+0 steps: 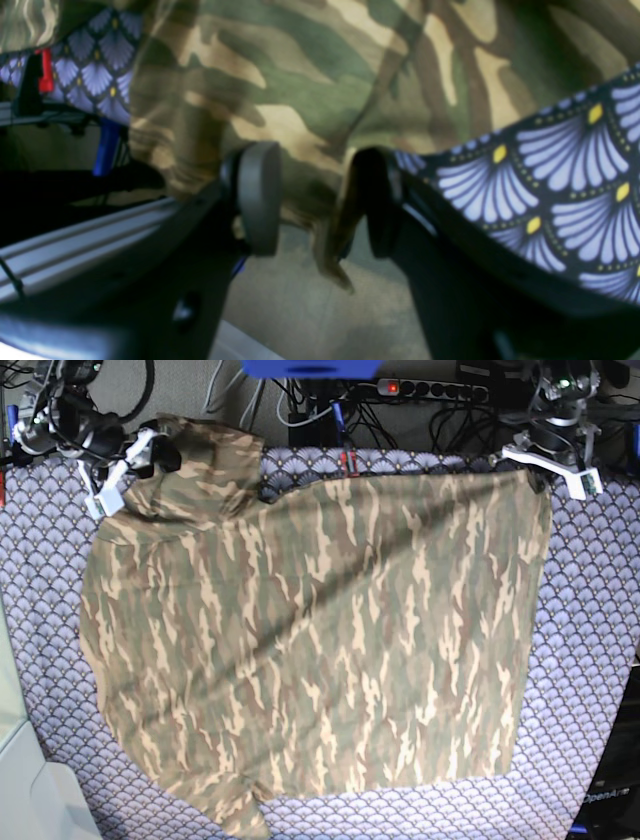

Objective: Fold the T-shirt properly
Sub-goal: 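Lift the shoulder edge and fold it over toward the hem with both grippers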

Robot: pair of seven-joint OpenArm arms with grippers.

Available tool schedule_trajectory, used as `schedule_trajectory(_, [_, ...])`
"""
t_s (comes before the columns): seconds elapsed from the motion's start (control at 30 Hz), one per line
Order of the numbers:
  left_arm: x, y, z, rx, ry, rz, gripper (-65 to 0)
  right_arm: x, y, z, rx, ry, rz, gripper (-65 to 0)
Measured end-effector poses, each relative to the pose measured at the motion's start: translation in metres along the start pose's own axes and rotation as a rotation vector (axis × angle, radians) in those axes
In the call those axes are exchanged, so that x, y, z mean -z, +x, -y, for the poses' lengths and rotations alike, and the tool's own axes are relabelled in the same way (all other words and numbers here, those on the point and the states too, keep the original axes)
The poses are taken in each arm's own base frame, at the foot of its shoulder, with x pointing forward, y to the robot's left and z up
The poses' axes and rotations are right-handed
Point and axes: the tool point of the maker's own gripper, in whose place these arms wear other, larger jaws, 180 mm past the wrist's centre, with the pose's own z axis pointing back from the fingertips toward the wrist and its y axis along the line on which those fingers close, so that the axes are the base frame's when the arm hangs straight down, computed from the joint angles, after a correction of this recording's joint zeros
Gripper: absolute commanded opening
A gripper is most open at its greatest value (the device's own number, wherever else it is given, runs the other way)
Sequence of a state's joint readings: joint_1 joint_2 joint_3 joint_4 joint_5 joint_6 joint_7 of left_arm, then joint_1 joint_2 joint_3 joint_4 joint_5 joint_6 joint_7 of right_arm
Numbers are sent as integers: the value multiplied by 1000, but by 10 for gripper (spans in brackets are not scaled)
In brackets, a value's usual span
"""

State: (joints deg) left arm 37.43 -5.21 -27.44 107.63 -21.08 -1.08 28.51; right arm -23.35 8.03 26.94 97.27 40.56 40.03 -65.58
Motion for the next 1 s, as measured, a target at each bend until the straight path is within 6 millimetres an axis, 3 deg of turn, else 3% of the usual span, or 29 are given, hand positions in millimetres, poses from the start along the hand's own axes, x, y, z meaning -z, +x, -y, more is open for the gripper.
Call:
schedule_trajectory(0.3, [0,0,0,-3,0,-1,-643,16,7,7,112,77,84,-361])
schedule_trajectory(0.6, [0,0,0,-3,0,0,-643,18,7,4,130,92,100,-370])
schedule_trajectory(0.7, [0,-1,0,-3,0,-1,-643,19,8,4,131,93,102,-433])
schedule_trajectory(0.9, [0,0,0,-2,0,-1,-643,22,7,7,127,80,87,-649])
schedule_trajectory(1.0, [0,-1,0,-3,0,-1,-643,22,6,7,126,79,82,-650])
